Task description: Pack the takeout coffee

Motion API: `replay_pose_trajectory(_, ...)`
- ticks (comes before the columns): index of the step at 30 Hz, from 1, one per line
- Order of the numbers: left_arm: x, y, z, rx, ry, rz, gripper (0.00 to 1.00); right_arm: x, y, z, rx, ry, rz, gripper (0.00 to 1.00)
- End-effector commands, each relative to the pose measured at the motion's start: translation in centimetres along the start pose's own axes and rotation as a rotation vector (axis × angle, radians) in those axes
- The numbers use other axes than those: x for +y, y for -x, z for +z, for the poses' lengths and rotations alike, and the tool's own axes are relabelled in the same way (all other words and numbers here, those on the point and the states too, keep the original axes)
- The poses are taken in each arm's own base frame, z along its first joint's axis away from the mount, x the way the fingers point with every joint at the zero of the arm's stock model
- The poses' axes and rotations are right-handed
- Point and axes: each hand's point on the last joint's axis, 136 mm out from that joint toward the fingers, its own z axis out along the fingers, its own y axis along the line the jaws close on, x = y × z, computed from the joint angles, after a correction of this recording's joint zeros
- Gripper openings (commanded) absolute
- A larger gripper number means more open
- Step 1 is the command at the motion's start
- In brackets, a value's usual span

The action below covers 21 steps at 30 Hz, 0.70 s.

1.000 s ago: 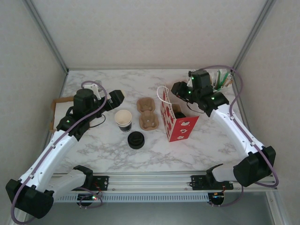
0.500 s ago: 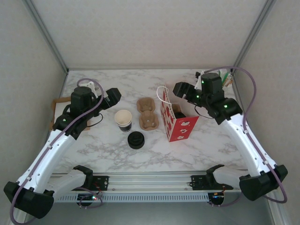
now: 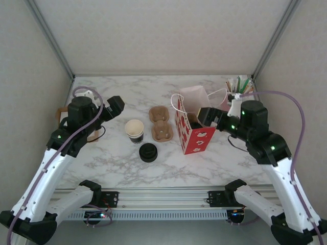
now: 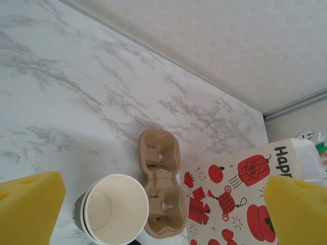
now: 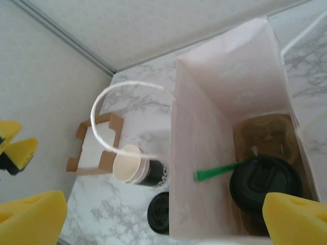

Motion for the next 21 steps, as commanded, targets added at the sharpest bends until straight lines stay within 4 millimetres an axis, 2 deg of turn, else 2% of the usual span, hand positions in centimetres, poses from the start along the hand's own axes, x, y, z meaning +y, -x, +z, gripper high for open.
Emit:
replay_pose_trajectory(1, 0.9, 0.9, -1.5, -0.036, 0.051, -0.035, 1.0, -1.1, -2.3, -1.9, 0.039, -0.034, -0.052, 0.99)
replay_pose_trajectory(5, 2.0, 0.5, -2.7, -0.061, 0.069, -0.056, 1.0, -2.2, -4.0, -4.0, 0.048, -0.064, -0.068, 0.99)
replay_pose_trajectory(8, 3.1, -0.4, -2.6, -0.057, 0.096, -0.061, 1.0, -2.9, -5.2, -4.7, 0.057, -0.072, -0.067, 0.99)
replay_pose_trajectory(15, 5.2, -2.0, -0.7, -0.014, 0.181, -0.048, 1.0, -3.1, -8.0, -2.9, 0.149, -0.007, -0.049, 0.99)
replay_pose_trajectory(21, 8.2, -2.7, 1.6, -0.003, 0.316, -0.035, 1.0, -2.3, -10.0, -1.1, 0.241, 0.088, -0.045, 0.99)
